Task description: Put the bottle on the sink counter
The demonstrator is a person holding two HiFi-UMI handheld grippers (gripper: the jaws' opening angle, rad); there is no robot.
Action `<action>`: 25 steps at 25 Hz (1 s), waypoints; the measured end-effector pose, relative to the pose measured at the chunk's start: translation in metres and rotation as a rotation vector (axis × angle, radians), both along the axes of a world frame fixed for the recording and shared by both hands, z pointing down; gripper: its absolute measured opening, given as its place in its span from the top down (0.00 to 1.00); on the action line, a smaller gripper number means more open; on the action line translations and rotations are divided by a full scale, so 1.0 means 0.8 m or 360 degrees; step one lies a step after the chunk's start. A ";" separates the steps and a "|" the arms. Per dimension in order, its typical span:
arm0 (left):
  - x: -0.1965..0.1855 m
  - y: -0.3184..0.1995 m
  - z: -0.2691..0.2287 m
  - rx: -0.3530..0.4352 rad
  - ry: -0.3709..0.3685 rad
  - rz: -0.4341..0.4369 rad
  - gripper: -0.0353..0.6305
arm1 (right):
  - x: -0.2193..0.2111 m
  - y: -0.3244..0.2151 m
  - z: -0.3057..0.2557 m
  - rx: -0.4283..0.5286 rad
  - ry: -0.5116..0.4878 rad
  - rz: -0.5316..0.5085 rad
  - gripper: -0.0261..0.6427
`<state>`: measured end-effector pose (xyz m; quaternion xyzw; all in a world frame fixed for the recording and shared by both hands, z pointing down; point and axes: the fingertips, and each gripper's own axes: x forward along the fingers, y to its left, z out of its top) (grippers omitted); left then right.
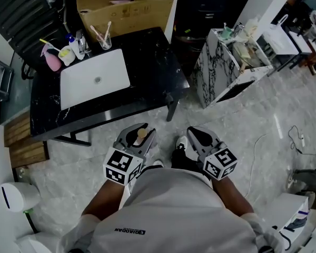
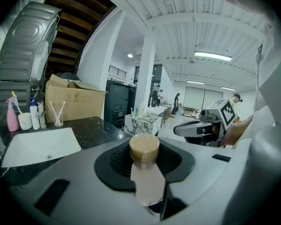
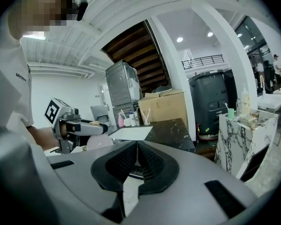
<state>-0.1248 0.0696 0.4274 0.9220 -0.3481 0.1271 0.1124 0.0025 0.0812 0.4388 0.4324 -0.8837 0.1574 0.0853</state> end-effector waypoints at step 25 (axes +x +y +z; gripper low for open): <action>0.064 -0.188 -0.014 0.0006 -0.0097 -0.0160 0.77 | 0.053 -0.219 -0.007 0.0024 -0.0140 -0.0165 0.90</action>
